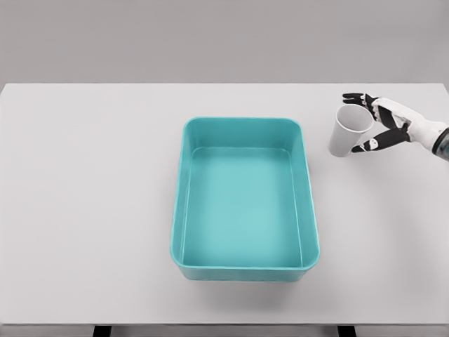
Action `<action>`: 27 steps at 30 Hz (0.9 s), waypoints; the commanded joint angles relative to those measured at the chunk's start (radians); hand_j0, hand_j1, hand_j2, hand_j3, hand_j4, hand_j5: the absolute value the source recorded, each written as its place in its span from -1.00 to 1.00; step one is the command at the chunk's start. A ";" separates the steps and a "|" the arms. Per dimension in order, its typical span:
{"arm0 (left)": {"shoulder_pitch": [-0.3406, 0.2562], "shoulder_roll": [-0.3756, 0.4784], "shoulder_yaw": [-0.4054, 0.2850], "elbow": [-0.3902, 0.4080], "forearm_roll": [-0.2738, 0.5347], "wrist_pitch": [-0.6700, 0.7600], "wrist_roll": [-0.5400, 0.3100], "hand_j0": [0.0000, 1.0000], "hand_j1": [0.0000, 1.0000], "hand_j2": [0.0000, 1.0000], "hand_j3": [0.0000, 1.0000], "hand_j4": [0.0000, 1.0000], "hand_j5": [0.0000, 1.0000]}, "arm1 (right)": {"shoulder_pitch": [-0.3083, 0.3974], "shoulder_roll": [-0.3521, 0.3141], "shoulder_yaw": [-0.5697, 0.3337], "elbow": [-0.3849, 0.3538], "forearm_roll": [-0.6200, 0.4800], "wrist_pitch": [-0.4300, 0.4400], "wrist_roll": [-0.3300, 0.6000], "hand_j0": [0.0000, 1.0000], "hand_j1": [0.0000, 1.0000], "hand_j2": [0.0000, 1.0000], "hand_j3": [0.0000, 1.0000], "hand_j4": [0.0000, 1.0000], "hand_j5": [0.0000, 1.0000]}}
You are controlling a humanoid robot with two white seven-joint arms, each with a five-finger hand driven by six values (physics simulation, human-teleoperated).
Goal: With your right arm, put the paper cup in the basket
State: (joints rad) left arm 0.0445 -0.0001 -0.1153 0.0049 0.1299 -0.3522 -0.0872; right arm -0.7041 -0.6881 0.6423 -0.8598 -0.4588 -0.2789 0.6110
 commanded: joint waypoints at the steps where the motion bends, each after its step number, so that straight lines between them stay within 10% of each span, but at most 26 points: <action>1: -0.002 0.000 0.000 0.000 0.000 0.001 0.000 1.00 1.00 1.00 1.00 1.00 1.00 | 0.000 -0.001 -0.001 -0.013 -0.006 0.003 0.000 0.99 0.99 0.99 0.99 0.99 0.99; 27: 0.000 0.000 0.000 0.000 0.000 0.001 0.000 1.00 1.00 1.00 1.00 1.00 1.00 | 0.000 0.004 0.014 -0.034 -0.006 -0.003 0.000 0.79 0.79 0.79 0.79 0.79 0.79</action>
State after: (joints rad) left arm 0.0445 -0.0001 -0.1150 0.0049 0.1299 -0.3520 -0.0872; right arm -0.7041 -0.6833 0.6573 -0.8928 -0.4594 -0.2813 0.6109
